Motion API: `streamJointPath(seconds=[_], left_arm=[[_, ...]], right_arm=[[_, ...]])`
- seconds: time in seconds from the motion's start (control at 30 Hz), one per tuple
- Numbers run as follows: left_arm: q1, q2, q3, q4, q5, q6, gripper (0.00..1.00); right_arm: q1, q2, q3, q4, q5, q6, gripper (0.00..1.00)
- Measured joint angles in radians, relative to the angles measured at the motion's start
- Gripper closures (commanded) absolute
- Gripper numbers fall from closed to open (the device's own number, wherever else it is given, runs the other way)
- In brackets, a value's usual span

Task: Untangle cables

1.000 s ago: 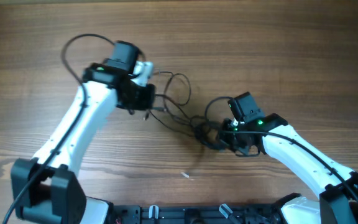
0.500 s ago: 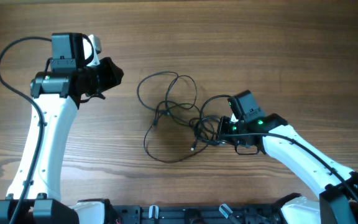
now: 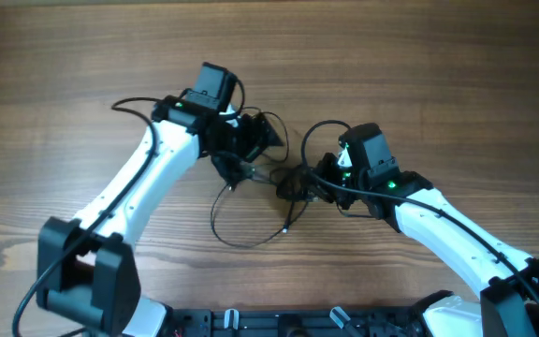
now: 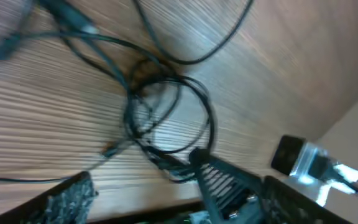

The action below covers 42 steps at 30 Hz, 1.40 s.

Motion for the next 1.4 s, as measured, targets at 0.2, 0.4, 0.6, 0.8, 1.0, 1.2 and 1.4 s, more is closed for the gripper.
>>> streamJointPath(seconds=[0.2,0.4,0.6,0.8,1.0,1.2,1.4], left_arm=[[-0.072,0.049,0.000,0.033,0.075,-0.086,0.12],[-0.079,0.081,-0.025,0.033,0.079,-0.095,0.10],[-0.079,0.084,-0.178,0.090,0.075,-0.102,0.23],[-0.079,0.086,-0.288,0.212,0.070,-0.106,0.47],[-0.109,0.086,-0.290,0.301,0.090,-0.136,0.50],[-0.152,0.086,-0.290,0.343,0.094,-0.175,0.73],[-0.152,0.086,-0.290,0.347,0.083,-0.183,0.96]], right_arm=[[0.000,0.000,0.000,0.000,0.000,0.038,0.96],[0.000,0.000,0.000,0.000,0.000,0.044,0.96],[0.000,0.000,0.000,0.000,0.000,0.044,0.96],[0.000,0.000,0.000,0.000,0.000,0.045,0.96],[0.000,0.000,0.000,0.000,0.000,0.045,0.96],[0.000,0.000,0.000,0.000,0.000,0.044,0.96],[0.000,0.000,0.000,-0.008,0.000,0.044,0.96]])
